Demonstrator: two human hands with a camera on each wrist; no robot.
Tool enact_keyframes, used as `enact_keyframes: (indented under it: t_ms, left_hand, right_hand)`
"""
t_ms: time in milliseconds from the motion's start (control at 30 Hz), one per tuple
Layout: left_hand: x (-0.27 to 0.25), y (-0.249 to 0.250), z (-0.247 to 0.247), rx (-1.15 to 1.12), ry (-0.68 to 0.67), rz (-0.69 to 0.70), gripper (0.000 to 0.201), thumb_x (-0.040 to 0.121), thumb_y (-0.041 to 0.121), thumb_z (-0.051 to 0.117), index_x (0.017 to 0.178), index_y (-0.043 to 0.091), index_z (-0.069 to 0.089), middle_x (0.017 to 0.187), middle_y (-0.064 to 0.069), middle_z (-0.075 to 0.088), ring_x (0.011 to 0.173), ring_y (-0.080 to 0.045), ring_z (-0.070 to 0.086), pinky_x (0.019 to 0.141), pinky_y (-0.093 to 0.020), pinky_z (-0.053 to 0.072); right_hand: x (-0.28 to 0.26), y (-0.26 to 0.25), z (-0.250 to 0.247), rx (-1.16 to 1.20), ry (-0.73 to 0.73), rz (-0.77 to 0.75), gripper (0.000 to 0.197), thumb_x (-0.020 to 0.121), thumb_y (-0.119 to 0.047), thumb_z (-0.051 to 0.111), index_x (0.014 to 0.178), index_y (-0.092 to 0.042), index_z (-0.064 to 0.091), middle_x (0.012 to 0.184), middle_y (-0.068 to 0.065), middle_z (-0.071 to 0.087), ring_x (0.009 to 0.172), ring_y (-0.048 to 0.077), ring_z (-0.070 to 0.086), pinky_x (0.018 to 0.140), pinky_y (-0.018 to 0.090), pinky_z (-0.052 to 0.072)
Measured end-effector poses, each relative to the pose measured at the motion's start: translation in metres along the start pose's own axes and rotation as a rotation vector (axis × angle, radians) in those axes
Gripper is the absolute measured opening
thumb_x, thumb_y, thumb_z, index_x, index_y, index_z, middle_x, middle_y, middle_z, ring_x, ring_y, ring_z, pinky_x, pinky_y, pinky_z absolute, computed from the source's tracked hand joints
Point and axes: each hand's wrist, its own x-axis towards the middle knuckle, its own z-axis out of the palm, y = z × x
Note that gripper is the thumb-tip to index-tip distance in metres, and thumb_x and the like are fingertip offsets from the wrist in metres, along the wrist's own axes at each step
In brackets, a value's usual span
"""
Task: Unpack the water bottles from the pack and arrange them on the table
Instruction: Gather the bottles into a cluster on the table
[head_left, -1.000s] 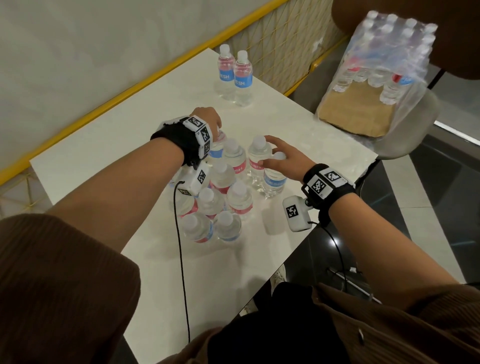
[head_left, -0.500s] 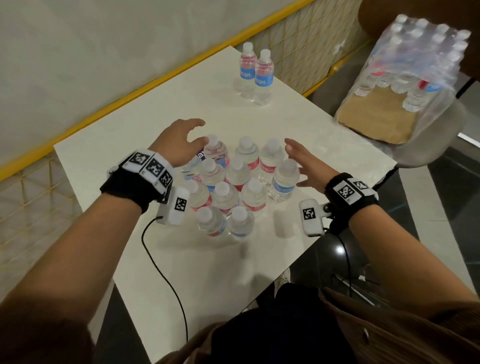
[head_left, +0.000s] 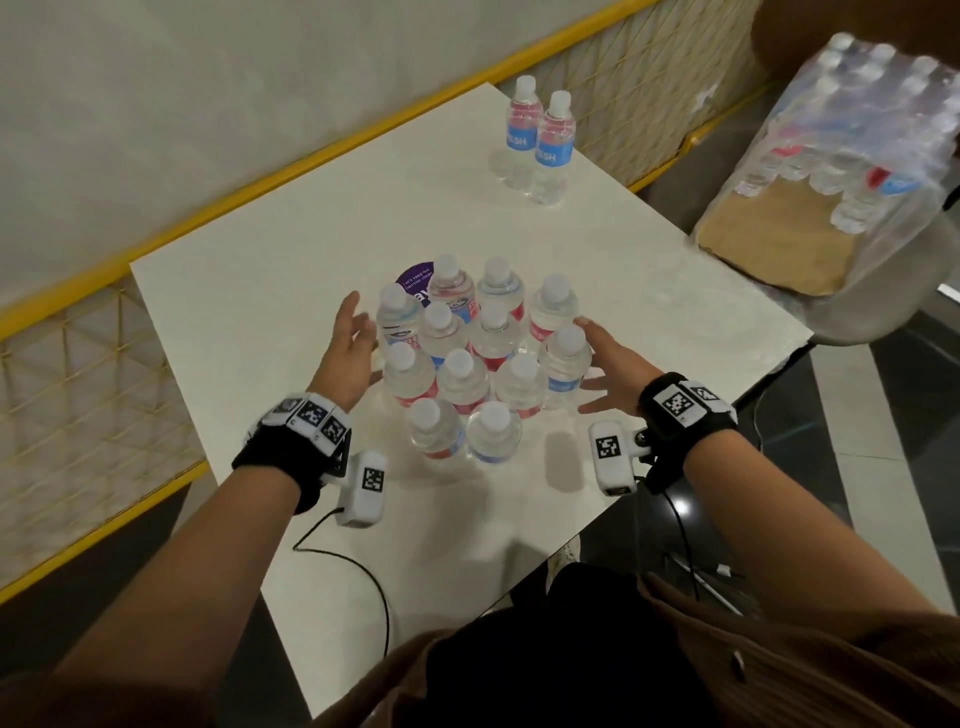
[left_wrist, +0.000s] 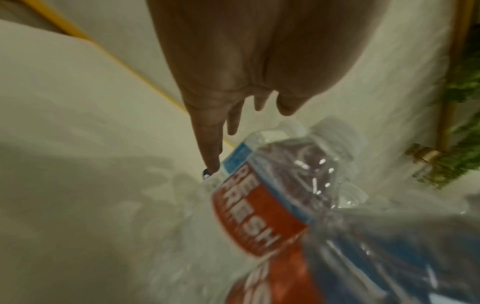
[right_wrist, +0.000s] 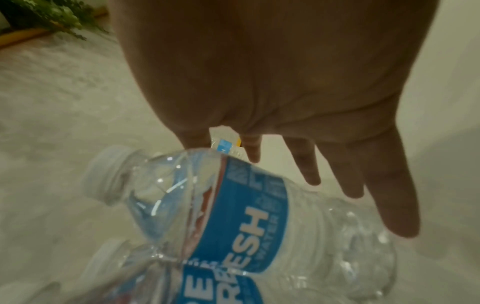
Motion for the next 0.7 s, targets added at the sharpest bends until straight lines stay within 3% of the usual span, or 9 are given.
enact_keyframes:
  t_ms: [100, 200, 233, 300, 367, 433, 567, 633, 700]
  left_hand:
    - [-0.008, -0.037, -0.005, 0.039, -0.001, -0.094, 0.061, 0.097, 0.0, 0.036, 0.145, 0.034, 0.023, 0.151, -0.003, 0.029, 0.126, -0.027, 0.045, 0.088, -0.042, 0.045]
    - [-0.013, -0.058, -0.001, 0.108, -0.176, -0.088, 0.078, 0.089, -0.017, 0.04, 0.147, 0.029, 0.018, 0.148, -0.008, 0.032, 0.089, -0.02, 0.054, 0.072, -0.032, 0.046]
    - [-0.014, -0.056, 0.003, 0.131, -0.223, -0.062, 0.08, 0.087, -0.019, 0.043, 0.148, 0.027, 0.018, 0.144, -0.008, 0.037, 0.086, -0.015, 0.052, 0.068, -0.023, 0.047]
    - [-0.012, -0.047, 0.01, 0.203, -0.24, -0.016, 0.078, 0.084, -0.018, 0.05, 0.146, 0.02, 0.022, 0.132, -0.003, 0.044, 0.102, -0.012, 0.049, 0.065, -0.006, 0.045]
    - [-0.005, -0.042, 0.012, 0.258, -0.245, 0.017, 0.073, 0.081, -0.006, 0.061, 0.144, 0.016, 0.029, 0.128, -0.001, 0.048, 0.117, -0.015, 0.047, 0.074, -0.009, 0.043]
    - [0.002, -0.042, 0.01, 0.339, -0.249, 0.025, 0.075, 0.08, 0.0, 0.065, 0.144, 0.017, 0.031, 0.134, -0.002, 0.048, 0.125, -0.019, 0.046, 0.09, -0.021, 0.041]
    - [0.003, -0.028, 0.003, 0.325, -0.074, -0.018, 0.071, 0.085, -0.012, 0.045, 0.147, 0.02, 0.027, 0.146, -0.011, 0.036, 0.129, -0.026, 0.042, 0.103, -0.039, 0.04]
    - [0.002, -0.01, -0.001, 0.327, 0.041, 0.064, 0.069, 0.084, -0.013, 0.037, 0.145, 0.018, 0.031, 0.149, -0.012, 0.031, 0.138, -0.027, 0.033, 0.114, -0.039, 0.029]
    - [-0.001, 0.014, -0.002, 0.391, 0.079, 0.172, 0.064, 0.085, -0.011, 0.037, 0.144, 0.017, 0.034, 0.15, -0.008, 0.031, 0.14, -0.022, 0.029, 0.117, -0.031, 0.022]
  right_hand:
    - [-0.001, 0.008, -0.004, -0.006, -0.034, 0.094, 0.067, 0.088, -0.07, 0.031, 0.14, -0.028, 0.041, 0.138, 0.004, 0.043, 0.124, 0.038, 0.045, 0.093, 0.054, 0.048]
    - [0.0, 0.009, 0.0, 0.001, -0.057, 0.104, 0.065, 0.089, -0.069, 0.03, 0.136, -0.026, 0.045, 0.134, 0.005, 0.047, 0.112, 0.043, 0.054, 0.087, 0.05, 0.052]
    - [0.0, 0.008, 0.003, 0.013, -0.059, 0.103, 0.063, 0.089, -0.068, 0.032, 0.135, -0.028, 0.045, 0.135, 0.006, 0.047, 0.109, 0.044, 0.057, 0.086, 0.049, 0.053]
    - [0.0, 0.007, 0.007, 0.032, -0.057, 0.08, 0.053, 0.09, -0.064, 0.038, 0.131, -0.033, 0.047, 0.137, 0.008, 0.045, 0.102, 0.044, 0.062, 0.085, 0.048, 0.055]
    - [0.002, 0.009, 0.012, 0.042, -0.059, 0.045, 0.042, 0.092, -0.057, 0.04, 0.127, -0.035, 0.049, 0.138, 0.008, 0.044, 0.101, 0.042, 0.063, 0.086, 0.048, 0.055]
    - [0.004, 0.011, 0.017, 0.047, -0.063, 0.05, 0.044, 0.094, -0.054, 0.037, 0.131, -0.032, 0.047, 0.14, 0.007, 0.044, 0.103, 0.041, 0.062, 0.085, 0.048, 0.055]
    - [0.002, 0.005, 0.017, -0.093, -0.076, 0.12, 0.068, 0.088, -0.068, 0.034, 0.14, -0.024, 0.04, 0.144, 0.004, 0.04, 0.106, 0.039, 0.061, 0.082, 0.044, 0.054]
    - [0.002, -0.003, 0.008, -0.178, 0.027, 0.108, 0.068, 0.089, -0.063, 0.041, 0.145, -0.026, 0.028, 0.147, 0.007, 0.034, 0.116, 0.037, 0.054, 0.089, 0.048, 0.051]
    - [0.004, -0.011, -0.002, -0.178, 0.112, 0.041, 0.066, 0.093, -0.048, 0.047, 0.148, -0.034, 0.014, 0.149, 0.008, 0.033, 0.125, 0.037, 0.046, 0.094, 0.05, 0.048]
